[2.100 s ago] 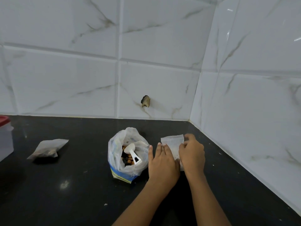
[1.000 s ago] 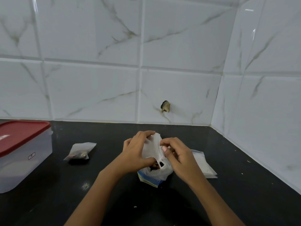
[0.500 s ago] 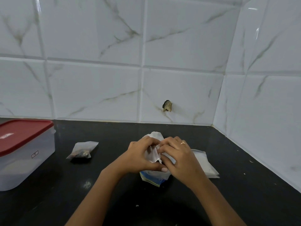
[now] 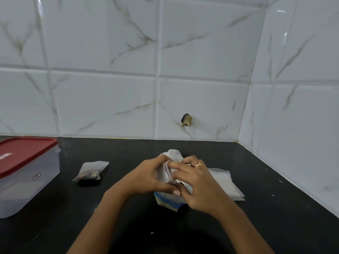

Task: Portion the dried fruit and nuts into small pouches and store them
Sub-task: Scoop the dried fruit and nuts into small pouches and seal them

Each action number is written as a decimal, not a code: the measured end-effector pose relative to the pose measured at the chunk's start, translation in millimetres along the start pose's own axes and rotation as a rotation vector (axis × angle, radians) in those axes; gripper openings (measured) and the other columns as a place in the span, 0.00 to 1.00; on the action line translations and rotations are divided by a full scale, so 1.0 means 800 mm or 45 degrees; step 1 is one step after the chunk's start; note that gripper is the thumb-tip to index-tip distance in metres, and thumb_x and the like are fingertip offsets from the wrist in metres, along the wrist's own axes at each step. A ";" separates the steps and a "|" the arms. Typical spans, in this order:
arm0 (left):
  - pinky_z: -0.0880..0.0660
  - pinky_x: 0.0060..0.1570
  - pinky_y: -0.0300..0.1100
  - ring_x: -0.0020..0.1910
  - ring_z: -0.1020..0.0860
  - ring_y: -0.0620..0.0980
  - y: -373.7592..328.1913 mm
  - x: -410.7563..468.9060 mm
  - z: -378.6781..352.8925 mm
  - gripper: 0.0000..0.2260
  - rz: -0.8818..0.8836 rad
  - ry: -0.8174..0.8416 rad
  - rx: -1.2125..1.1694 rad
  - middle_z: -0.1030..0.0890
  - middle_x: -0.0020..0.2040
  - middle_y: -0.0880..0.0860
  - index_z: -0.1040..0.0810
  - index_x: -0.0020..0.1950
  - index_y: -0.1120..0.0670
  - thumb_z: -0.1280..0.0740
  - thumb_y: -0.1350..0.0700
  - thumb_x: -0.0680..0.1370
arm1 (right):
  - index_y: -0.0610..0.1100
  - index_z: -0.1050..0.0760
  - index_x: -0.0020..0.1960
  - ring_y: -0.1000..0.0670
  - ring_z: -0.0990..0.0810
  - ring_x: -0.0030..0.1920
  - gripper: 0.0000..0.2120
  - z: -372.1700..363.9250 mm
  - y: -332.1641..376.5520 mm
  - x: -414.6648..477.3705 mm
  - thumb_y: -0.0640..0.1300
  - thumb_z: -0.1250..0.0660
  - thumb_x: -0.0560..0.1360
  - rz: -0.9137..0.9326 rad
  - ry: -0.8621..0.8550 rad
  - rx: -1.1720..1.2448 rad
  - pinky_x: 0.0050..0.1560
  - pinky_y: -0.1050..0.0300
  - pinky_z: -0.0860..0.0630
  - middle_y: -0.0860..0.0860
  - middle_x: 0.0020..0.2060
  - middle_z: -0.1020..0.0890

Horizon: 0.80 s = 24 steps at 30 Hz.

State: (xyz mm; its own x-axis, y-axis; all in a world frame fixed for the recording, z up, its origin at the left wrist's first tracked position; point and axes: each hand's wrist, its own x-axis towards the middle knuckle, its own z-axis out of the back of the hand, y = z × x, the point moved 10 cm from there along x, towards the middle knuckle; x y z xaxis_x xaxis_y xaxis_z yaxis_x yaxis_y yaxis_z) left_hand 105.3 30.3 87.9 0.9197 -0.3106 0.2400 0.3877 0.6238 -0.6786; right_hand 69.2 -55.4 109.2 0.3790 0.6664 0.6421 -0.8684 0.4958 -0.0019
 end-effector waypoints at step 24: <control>0.27 0.57 0.48 0.56 0.28 0.53 0.079 -0.009 0.020 0.25 0.599 -0.243 0.173 0.31 0.61 0.54 0.34 0.64 0.52 0.30 0.49 0.71 | 0.49 0.26 0.63 0.51 0.28 0.56 0.16 -0.033 -0.077 -0.022 0.47 0.37 0.76 -0.847 0.195 0.059 0.53 0.60 0.31 0.51 0.54 0.22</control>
State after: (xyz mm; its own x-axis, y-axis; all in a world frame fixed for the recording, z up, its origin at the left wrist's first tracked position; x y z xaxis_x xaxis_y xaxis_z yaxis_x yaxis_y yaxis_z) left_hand 124.5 83.6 54.7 0.9862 0.1536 0.0618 -0.0770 0.7559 -0.6501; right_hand 124.5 -83.0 78.3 0.8746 0.3011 0.3799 -0.4467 0.8050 0.3903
